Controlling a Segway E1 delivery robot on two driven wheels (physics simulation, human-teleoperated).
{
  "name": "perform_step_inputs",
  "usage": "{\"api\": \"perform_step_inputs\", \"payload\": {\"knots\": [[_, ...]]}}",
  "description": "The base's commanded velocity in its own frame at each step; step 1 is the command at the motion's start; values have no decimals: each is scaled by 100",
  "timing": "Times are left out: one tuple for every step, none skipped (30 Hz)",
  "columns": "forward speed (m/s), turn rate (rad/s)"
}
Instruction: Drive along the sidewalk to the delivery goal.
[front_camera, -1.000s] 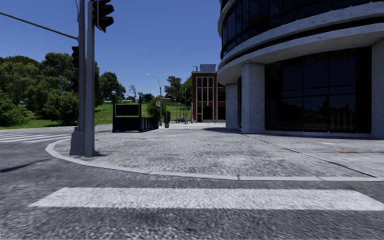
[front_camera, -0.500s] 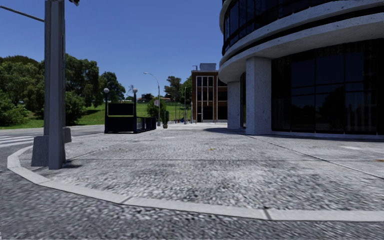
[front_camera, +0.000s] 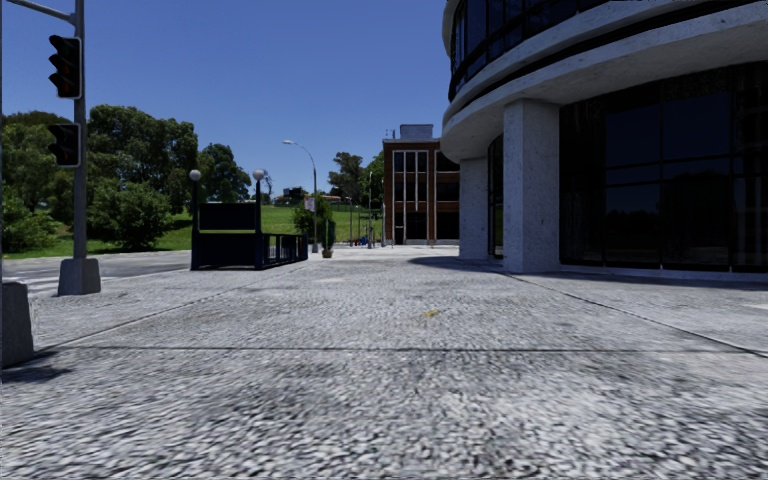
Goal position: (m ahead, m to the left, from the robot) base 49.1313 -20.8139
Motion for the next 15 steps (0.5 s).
{"api": "perform_step_inputs", "payload": {"knots": [[200, 0], [200, 0], [200, 0], [200, 0], [200, 0], [200, 0], [200, 0], [200, 0], [200, 0], [200, 0], [200, 0], [200, 0], [200, 0], [200, 0], [200, 0]]}}
